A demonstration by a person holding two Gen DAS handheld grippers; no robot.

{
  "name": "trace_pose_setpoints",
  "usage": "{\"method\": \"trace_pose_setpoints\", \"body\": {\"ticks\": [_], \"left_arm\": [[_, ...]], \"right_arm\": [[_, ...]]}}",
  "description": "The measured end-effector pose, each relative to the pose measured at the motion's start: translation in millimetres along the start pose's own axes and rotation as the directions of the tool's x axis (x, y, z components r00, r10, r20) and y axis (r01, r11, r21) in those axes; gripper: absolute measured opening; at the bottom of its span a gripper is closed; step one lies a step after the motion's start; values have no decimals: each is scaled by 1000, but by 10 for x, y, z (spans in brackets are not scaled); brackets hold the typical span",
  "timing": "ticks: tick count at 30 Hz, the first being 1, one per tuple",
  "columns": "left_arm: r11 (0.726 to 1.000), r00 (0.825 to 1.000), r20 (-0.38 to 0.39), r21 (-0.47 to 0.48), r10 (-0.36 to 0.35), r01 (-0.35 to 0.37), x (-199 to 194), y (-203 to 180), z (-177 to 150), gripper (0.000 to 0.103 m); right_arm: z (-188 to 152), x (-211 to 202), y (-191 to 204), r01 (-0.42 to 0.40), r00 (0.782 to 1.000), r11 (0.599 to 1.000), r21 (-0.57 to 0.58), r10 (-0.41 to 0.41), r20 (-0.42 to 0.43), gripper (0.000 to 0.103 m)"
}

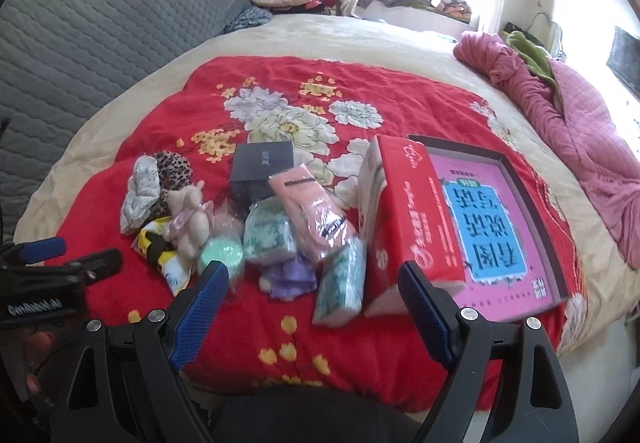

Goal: Organize soft objects
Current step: 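Grasp the white floral scrunchie with the left gripper while the right gripper grasps the pink mask pack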

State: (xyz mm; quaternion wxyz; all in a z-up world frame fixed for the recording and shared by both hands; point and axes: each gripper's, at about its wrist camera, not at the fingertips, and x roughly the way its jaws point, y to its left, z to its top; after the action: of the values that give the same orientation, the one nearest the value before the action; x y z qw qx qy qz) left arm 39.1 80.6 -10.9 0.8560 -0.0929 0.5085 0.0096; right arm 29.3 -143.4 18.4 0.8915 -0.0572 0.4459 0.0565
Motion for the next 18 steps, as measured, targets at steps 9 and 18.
{"method": "trace_pose_setpoints", "body": {"ticks": [9,18], "left_arm": [[994,999,-30,-106,12,-15,270,378,396,102],[990,991,-129,-139,-46,28,778,348,672,101]], "right_arm": [[247,376,7,-18,999,997,-73,14,-48,87],[462,722,-96,-14,995,995,-97,4,-103,87]]}}
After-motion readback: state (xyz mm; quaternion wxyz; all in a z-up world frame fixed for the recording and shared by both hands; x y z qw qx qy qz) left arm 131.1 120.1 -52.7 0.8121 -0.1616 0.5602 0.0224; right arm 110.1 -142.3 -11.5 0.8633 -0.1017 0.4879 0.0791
